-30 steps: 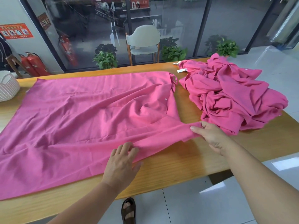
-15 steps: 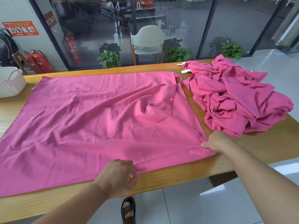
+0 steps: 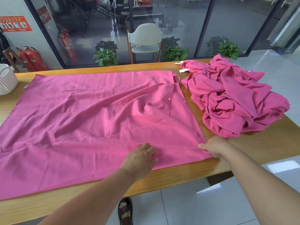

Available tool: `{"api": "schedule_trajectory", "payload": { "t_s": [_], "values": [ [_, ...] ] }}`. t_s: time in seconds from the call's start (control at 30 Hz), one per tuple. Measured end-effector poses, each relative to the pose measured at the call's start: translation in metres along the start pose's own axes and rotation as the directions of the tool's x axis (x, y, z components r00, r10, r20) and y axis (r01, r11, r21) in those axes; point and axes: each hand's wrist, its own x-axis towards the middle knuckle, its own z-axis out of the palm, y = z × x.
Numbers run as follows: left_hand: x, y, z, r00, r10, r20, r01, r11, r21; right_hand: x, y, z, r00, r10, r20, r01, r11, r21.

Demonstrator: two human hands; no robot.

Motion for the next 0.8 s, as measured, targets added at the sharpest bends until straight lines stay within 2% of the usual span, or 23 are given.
{"api": "schedule_trajectory", "payload": {
  "t_s": [0.1, 0.37, 0.53, 0.63, 0.8],
  "values": [
    [0.013, 0.012, 0.003, 0.998, -0.044, 0.036, 0.043, 0.999, 0.003, 0.0, 0.007, 0.003, 0.997, -0.067, -0.037, 0.066, 0.997, -0.045],
    [0.027, 0.03, 0.003, 0.997, -0.053, 0.048, 0.055, 0.998, -0.023, -0.01, 0.026, 0.01, 0.993, -0.092, -0.075, 0.098, 0.991, 0.089],
    [0.069, 0.055, -0.014, 0.999, 0.032, -0.005, -0.033, 0.995, -0.098, -0.013, 0.027, 0.017, 0.993, -0.055, -0.109, 0.067, 0.992, 0.108],
    [0.11, 0.067, -0.021, 0.995, 0.102, -0.015, -0.102, 0.995, -0.002, -0.015, 0.029, 0.022, 0.992, -0.048, -0.119, 0.073, 0.974, 0.213],
    [0.177, 0.076, -0.014, 0.967, 0.202, 0.155, -0.223, 0.966, 0.129, -0.015, 0.029, 0.022, 0.996, -0.037, -0.087, 0.056, 0.97, 0.238]
  ]
}}
